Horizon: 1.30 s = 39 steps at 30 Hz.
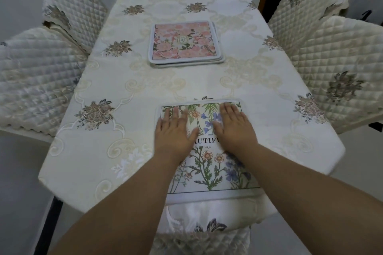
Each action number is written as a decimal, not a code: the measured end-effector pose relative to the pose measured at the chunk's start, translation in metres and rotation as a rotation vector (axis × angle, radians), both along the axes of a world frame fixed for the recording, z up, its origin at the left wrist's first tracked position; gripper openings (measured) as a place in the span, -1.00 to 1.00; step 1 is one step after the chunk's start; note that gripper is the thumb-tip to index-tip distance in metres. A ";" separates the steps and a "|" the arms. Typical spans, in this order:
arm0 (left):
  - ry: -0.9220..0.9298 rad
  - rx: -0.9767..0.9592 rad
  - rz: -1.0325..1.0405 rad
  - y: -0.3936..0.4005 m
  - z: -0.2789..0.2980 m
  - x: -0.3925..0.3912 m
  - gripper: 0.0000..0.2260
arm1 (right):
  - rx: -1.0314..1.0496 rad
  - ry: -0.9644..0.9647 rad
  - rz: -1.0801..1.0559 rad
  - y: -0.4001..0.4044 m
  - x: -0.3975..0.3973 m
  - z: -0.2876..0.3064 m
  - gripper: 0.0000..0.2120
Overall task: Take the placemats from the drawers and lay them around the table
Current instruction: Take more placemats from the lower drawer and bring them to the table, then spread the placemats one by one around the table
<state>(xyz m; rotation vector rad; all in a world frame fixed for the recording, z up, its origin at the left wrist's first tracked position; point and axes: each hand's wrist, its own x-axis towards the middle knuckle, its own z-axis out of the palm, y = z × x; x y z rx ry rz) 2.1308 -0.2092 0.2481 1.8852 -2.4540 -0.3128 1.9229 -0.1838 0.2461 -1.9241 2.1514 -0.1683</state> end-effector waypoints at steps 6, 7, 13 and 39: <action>0.054 -0.026 0.236 -0.004 0.002 0.012 -0.20 | -0.049 -0.028 -0.231 -0.003 -0.025 0.002 -0.26; 0.061 -0.025 0.259 -0.001 0.003 0.012 -0.21 | -0.056 -0.030 -0.240 -0.001 -0.024 0.002 -0.27; 0.070 0.253 0.162 -0.017 0.029 0.034 -0.20 | 0.298 -0.061 -0.136 -0.023 -0.050 0.039 -0.27; 0.405 0.079 0.020 0.237 0.269 0.326 -0.46 | -0.011 -0.300 -0.109 0.235 0.317 0.271 -0.37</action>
